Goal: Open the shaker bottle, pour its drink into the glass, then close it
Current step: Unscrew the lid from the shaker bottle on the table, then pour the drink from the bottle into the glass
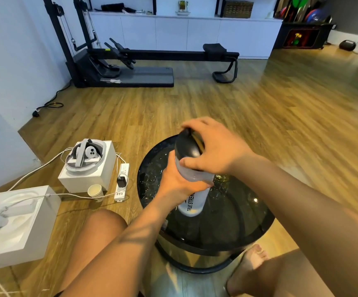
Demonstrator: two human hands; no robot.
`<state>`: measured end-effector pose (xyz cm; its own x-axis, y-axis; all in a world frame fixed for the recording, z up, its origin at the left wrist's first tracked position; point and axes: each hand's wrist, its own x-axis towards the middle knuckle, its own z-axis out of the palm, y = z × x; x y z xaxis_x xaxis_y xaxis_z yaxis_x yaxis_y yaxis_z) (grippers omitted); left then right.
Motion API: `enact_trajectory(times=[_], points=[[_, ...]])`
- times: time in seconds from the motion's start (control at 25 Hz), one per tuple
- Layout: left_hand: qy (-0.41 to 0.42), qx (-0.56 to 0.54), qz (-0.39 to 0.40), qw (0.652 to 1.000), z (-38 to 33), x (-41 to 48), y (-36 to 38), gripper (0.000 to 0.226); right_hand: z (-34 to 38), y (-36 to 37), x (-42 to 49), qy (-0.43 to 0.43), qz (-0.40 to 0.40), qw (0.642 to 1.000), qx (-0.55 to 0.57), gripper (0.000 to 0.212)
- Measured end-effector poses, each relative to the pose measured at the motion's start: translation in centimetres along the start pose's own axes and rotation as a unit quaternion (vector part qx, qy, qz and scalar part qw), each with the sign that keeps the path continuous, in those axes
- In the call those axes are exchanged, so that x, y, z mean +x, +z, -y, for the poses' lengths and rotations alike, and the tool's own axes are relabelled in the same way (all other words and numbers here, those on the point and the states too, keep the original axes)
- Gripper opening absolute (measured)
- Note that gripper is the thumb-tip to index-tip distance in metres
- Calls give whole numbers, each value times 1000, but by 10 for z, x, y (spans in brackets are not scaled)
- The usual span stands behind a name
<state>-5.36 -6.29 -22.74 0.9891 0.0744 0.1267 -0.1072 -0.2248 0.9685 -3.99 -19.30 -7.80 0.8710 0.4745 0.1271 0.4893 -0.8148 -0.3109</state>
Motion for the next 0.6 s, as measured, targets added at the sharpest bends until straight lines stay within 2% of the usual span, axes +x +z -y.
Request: enact_trajectory(times=[0.12, 0.2, 0.28, 0.4, 0.52, 0.6], points=[[14, -49, 1, 999, 2, -3, 2, 103, -36, -5, -16, 41, -115, 988, 90, 84], [2, -42, -16, 999, 2, -8, 5, 103, -70, 11, -39, 116, -146, 972, 144, 85], [3, -32, -33, 999, 3, -9, 6, 107, -103, 43, -67, 176, -154, 961, 148, 85], [27, -17, -33, 999, 8, -10, 3, 116, -138, 91, -94, 240, -141, 949, 149, 86], [44, 37, -37, 998, 8, -13, 6, 122, -167, 125, -103, 281, -80, 950, 112, 90], [52, 69, -56, 995, 6, -13, 9, 117, -179, 140, -105, 286, -37, 954, 79, 91]])
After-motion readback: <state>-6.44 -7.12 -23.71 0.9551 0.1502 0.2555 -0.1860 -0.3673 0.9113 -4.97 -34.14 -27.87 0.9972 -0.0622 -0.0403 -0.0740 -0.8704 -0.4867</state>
